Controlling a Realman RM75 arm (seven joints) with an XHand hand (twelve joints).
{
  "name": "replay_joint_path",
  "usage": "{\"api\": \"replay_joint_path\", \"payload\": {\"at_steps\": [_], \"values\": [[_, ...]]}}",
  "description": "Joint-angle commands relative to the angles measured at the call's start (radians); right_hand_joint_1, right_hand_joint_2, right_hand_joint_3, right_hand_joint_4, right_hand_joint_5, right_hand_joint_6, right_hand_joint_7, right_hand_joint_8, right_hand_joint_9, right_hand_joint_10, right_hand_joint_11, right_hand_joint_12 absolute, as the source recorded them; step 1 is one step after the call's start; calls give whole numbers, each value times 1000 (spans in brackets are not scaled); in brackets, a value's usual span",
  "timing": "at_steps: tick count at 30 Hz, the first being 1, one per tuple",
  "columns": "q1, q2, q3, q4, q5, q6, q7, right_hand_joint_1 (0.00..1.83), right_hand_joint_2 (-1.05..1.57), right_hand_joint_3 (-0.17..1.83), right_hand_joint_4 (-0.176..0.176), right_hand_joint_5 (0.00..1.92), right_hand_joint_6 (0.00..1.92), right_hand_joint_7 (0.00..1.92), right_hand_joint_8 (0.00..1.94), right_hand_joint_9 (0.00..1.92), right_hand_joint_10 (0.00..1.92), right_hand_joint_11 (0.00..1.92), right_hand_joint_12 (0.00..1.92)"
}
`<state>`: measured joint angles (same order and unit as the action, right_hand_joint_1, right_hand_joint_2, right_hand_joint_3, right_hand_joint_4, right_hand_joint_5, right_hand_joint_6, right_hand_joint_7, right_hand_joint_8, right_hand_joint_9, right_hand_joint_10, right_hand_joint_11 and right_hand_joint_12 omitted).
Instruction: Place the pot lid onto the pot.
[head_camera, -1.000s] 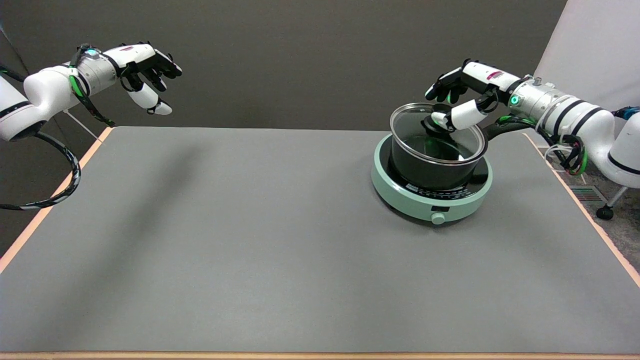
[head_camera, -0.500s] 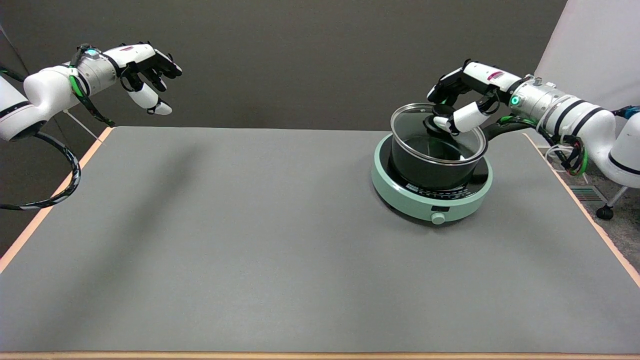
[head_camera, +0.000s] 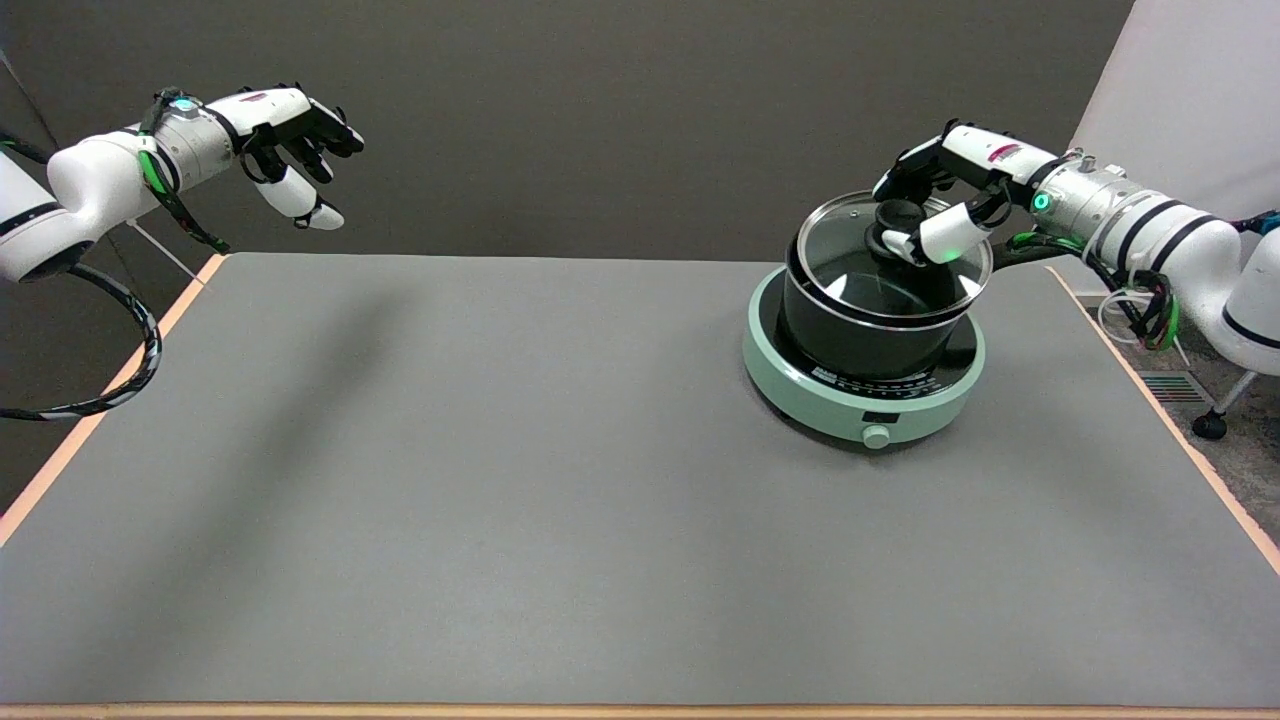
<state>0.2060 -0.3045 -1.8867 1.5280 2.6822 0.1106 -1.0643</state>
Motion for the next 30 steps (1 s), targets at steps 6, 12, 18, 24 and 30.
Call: {"api": "replay_joint_path", "payload": {"at_steps": [6,12,18,24,30], "values": [[-7,0,24,-2,-13,-7,3,1045,567,972,-145,635,449,659,429,628,752,84,1840],[-11,0,24,24,-13,-8,4,1043,567,971,-145,635,448,665,428,629,753,90,1842],[-26,0,24,55,-13,1,5,1048,565,968,-145,636,451,674,430,638,764,97,1845],[-41,-1,24,73,-11,11,5,1049,565,966,-145,637,453,675,430,640,767,98,1845],[-52,-1,24,79,-4,20,5,1049,565,963,-145,639,458,680,432,648,779,102,1848]]}}
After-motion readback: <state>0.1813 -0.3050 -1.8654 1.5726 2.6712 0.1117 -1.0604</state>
